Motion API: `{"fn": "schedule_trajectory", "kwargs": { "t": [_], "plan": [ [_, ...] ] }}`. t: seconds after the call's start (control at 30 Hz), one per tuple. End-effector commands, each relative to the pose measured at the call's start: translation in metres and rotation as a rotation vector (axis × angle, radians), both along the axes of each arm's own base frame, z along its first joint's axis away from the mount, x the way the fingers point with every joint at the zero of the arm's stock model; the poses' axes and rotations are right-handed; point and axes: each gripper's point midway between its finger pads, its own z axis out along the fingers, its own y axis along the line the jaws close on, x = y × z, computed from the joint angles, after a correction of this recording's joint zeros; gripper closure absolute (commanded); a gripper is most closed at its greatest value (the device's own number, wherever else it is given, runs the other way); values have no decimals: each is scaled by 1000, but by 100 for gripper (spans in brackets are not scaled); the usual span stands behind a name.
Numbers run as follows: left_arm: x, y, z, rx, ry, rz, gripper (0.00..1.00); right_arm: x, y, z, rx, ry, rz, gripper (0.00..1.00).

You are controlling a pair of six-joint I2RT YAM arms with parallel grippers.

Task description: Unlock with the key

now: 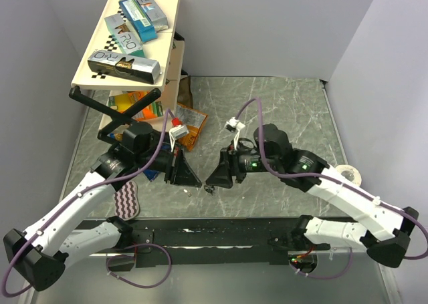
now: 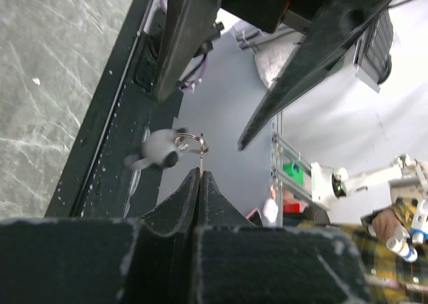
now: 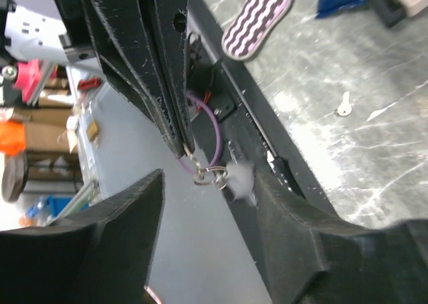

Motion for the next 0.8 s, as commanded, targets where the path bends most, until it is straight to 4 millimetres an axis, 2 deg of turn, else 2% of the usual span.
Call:
{"fn": "schedule_trajectory", "kwargs": {
  "t": [0.0, 0.27, 0.5, 0.6, 0.73, 0.77],
  "plan": [
    [-8, 3, 15, -21, -61, -76, 99, -11, 8, 24, 61, -42, 117, 39],
    [-10, 3, 15, -36, -53, -92, 99, -20, 16, 23, 75, -6, 198, 57],
    [-12, 3, 16, -41, -52, -100, 99, -21, 24, 25, 93, 3, 225, 67],
    [-12, 3, 16, -42, -51, -103, 99, -22, 26, 24, 92, 15, 250, 78],
    [-10, 2, 18, -43, -55, -91, 99, -27, 29, 24, 102, 34, 287, 100],
    [-6, 1, 18, -37, -58, -73, 99, -26, 30, 22, 104, 34, 285, 100]
  ]
}}
